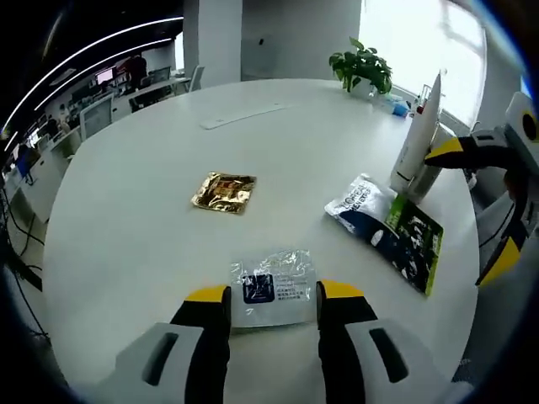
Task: Arrange the skincare products in the storage area until every visible bottle or jar stands upright without overlapping.
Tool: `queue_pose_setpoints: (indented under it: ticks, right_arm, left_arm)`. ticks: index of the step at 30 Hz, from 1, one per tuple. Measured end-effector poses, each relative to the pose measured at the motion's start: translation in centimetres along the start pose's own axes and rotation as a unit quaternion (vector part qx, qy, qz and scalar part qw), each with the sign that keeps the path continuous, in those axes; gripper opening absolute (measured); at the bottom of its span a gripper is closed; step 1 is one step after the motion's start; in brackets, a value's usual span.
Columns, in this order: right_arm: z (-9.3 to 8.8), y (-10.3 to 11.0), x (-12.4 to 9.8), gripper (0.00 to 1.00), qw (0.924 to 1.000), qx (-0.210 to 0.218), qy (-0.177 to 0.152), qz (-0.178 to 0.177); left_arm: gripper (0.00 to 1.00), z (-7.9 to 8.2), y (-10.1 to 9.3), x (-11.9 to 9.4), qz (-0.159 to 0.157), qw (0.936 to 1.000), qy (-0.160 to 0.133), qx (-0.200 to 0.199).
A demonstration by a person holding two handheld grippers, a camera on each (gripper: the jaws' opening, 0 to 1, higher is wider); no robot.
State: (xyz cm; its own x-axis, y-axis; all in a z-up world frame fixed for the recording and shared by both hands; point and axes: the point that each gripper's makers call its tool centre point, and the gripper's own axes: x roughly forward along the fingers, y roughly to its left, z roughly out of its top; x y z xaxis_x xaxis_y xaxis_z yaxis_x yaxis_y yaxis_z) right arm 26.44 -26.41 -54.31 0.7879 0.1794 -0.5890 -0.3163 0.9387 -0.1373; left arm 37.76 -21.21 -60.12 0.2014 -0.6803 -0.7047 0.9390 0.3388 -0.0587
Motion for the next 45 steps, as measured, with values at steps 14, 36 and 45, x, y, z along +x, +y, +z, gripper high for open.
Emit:
queue_pose_setpoints:
  ticks: [14,36,45]
  right_arm:
    - [0.1,0.7,0.1,0.72,0.9998,-0.019,0.002,0.006]
    - [-0.7,1.0,0.5,0.71,0.9995,-0.023,0.015,0.013]
    - [-2.0,1.0,1.0,0.71,0.999,-0.023,0.034,0.017]
  left_arm:
    - [0.36,-1.7,-2.1,-1.5,-0.013,0.9997,0.016,0.015]
    - [0.36,-3.4,-4.3,-1.5,-0.009,0.9993,0.031,0.02]
    - [0.36,-3.5,-4.4,-1.4,-0.01,0.9993,0.022,0.029]
